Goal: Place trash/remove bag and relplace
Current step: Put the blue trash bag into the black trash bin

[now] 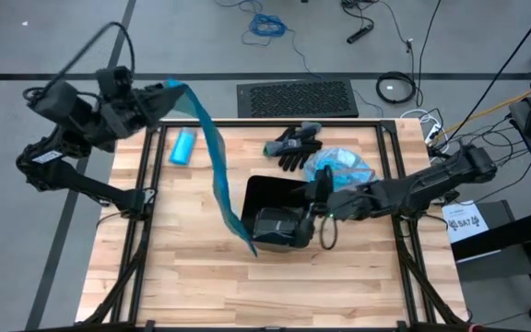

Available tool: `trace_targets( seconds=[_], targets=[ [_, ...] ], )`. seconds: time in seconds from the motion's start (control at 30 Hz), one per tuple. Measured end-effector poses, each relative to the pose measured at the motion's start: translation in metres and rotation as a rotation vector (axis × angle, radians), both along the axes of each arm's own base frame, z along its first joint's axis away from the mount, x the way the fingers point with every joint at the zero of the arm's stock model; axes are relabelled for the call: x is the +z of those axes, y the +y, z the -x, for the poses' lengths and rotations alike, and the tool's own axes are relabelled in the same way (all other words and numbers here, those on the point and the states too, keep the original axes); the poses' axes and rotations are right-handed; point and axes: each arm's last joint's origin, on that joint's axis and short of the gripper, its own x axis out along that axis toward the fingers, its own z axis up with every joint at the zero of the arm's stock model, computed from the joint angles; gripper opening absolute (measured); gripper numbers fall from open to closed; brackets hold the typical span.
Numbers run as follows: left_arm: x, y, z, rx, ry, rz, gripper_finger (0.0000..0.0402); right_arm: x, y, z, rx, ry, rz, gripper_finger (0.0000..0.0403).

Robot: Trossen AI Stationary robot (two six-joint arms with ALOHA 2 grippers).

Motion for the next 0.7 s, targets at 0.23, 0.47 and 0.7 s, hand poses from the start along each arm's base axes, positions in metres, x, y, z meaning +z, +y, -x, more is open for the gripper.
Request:
trace_targets(
  seconds=[0.23,0.47,0.7],
  targets=[
    [0.017,0.002,0.002,0.047,-0.238,0.029,0.0,-0.019,0.01,-0.036,0.029,-0.091,0.07,0.0205],
    [0.018,0.002,-0.01,0.094,-0.278,0.017,0.0,-0.023,0.018,-0.072,0.01,-0.287,0.161,0.0205],
    [0.015,0.002,-0.022,0.04,-0.275,0.071,0.0,-0.004,0.02,-0.122,-0.18,-0.223,0.379,0.0205]
  ],
)
